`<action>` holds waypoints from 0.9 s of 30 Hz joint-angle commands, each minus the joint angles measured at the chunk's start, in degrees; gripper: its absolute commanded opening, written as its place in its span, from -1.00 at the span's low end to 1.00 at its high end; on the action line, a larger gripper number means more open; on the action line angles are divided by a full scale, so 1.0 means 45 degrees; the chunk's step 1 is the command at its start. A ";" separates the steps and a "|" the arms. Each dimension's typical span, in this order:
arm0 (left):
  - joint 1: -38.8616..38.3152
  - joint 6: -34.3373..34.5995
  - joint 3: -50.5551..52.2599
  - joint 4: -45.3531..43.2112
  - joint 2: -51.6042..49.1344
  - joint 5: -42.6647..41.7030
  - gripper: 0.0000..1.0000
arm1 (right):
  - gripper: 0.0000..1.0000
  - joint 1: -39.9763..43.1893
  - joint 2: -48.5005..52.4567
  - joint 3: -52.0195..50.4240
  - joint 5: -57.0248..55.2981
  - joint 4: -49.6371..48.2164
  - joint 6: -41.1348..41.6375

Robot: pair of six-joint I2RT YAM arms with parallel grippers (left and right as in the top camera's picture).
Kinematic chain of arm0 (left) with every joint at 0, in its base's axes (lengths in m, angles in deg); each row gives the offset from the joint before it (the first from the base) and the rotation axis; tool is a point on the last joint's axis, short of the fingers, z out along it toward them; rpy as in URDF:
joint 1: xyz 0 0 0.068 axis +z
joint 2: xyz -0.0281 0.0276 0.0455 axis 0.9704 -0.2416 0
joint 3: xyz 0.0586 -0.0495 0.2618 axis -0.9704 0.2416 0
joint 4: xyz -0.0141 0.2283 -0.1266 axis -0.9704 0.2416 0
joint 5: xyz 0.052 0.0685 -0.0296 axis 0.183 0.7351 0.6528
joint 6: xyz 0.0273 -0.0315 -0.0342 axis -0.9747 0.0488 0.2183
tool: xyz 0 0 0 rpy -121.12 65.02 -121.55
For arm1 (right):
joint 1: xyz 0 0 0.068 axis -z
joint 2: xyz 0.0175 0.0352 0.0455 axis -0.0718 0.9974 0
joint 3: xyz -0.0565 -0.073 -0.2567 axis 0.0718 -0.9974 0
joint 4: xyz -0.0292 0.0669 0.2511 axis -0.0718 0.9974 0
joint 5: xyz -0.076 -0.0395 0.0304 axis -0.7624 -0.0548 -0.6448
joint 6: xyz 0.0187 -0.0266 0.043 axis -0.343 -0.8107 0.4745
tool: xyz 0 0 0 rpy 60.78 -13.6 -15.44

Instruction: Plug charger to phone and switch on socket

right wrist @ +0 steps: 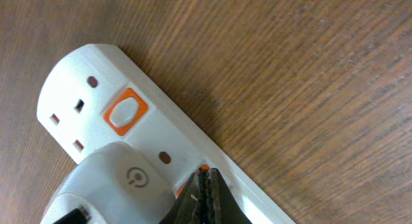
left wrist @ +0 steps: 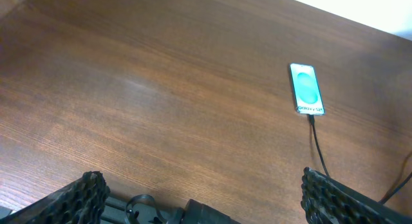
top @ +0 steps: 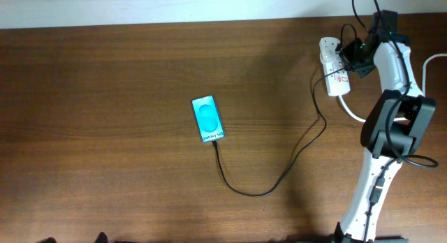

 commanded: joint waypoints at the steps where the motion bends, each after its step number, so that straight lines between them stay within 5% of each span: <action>1: 0.0024 0.0209 0.0049 0.0005 0.0068 0.0180 0.99 | -0.91 -0.1195 0.0461 -0.0559 0.1117 0.0311 -0.0418; 10: 0.0029 0.0209 0.0049 0.0000 0.0068 0.0180 0.99 | -0.91 -0.1695 0.0466 -0.0675 0.0272 0.0806 -0.0403; 27: 0.0029 0.0209 0.0049 0.0005 0.0068 0.0180 0.98 | -0.92 0.0554 0.0277 0.1569 -0.0656 0.2550 -0.0549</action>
